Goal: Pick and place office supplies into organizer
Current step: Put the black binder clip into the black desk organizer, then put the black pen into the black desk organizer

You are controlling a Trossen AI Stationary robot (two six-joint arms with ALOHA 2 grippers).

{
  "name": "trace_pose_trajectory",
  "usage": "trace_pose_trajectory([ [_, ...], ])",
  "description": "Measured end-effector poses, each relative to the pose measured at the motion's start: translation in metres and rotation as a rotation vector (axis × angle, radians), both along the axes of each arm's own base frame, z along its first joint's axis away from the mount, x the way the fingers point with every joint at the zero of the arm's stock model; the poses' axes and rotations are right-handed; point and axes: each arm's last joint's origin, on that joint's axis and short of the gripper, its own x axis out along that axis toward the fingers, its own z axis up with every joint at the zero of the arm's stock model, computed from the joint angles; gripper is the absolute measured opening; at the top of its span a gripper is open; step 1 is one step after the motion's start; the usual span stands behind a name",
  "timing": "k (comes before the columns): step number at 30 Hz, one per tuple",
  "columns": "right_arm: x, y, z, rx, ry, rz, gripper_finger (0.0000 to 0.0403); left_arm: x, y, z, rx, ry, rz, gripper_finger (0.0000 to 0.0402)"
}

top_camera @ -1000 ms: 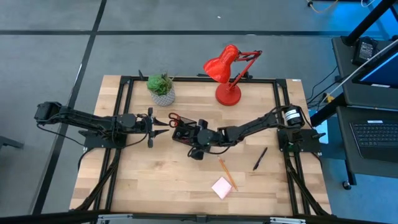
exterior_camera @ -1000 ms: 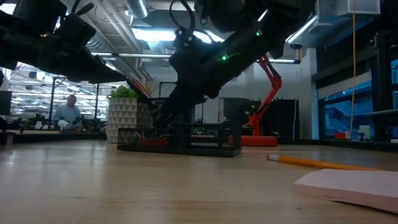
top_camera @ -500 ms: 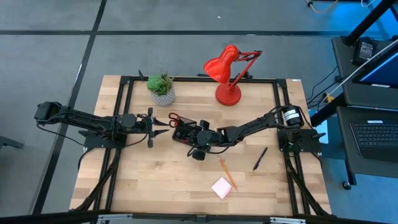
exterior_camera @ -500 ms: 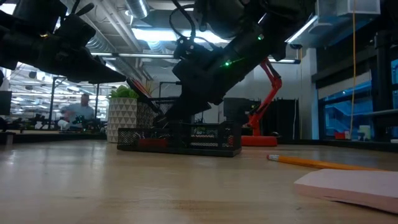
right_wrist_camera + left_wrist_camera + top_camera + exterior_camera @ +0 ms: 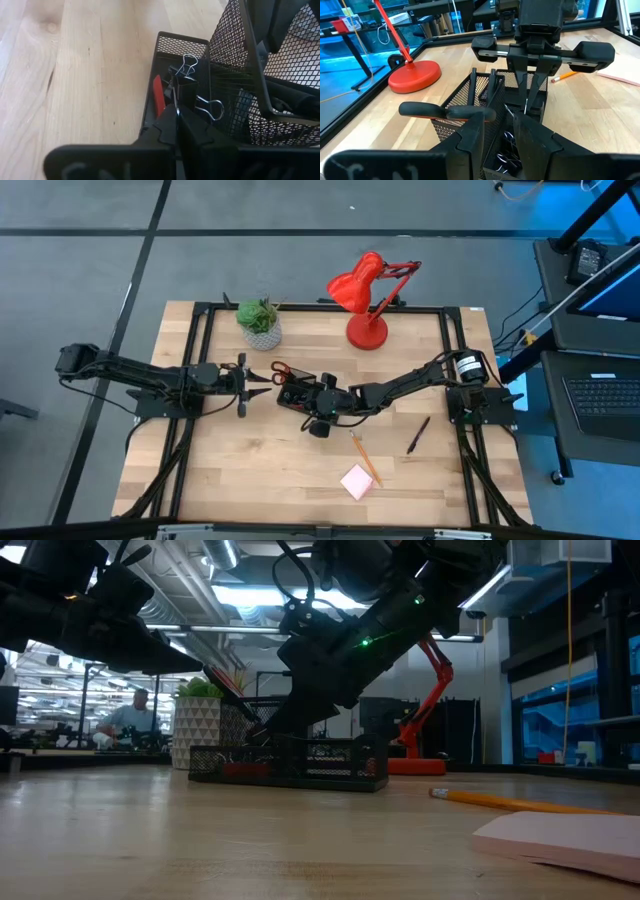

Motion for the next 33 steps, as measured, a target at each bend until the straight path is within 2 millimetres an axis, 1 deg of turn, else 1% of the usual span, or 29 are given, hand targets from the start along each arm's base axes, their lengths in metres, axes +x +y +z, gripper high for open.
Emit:
trace_pose_trajectory([
  [18, 0.0, 0.0, 0.0, -0.005, 0.001, -0.002, 0.0076, 0.0, 0.0, 0.0, 0.0, 0.0, 0.0, 0.01],
  [28, 0.0, 0.0, 0.001, -0.004, 0.001, 0.001, 0.0078, 0.0, 0.0, 0.0, 0.0, 0.0, 0.0, 0.01],
  [33, -0.005, 0.0, 0.011, -0.002, 0.015, 0.006, 0.008, 0.0, 0.0, 0.0, 0.0, 0.003, 0.0, 0.01],
])
